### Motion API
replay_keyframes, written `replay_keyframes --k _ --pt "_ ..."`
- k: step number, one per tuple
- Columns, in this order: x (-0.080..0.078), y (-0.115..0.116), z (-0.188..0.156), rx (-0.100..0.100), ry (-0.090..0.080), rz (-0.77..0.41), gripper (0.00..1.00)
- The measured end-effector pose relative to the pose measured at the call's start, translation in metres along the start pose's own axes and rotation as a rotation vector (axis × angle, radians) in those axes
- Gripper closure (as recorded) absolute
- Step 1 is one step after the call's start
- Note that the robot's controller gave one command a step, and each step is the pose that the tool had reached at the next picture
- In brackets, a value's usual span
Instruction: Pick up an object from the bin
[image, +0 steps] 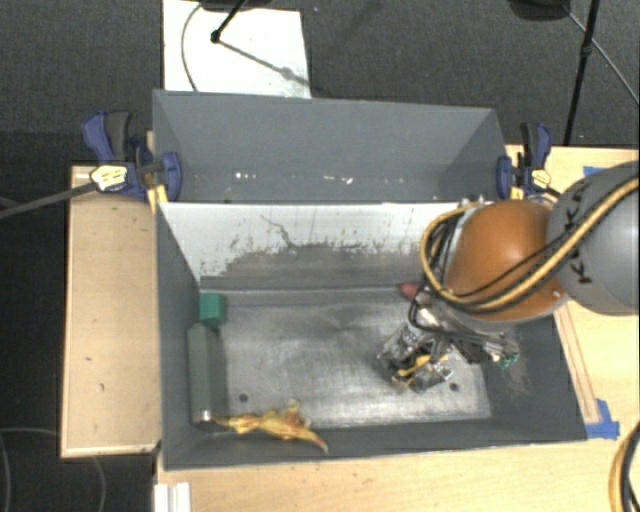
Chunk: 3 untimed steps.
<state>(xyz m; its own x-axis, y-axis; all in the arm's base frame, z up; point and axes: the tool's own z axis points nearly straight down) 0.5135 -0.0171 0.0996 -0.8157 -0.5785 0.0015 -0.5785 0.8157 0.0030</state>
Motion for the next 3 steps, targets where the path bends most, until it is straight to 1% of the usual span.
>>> replay_keyframes --k 1,2,3 --pt "-0.001 -0.001 -0.017 0.002 -0.003 0.002 1.00" --pt "-0.002 -0.001 -0.026 0.005 -0.006 0.002 1.00" --pt "-0.001 -0.001 -0.033 0.004 -0.004 0.003 1.00"
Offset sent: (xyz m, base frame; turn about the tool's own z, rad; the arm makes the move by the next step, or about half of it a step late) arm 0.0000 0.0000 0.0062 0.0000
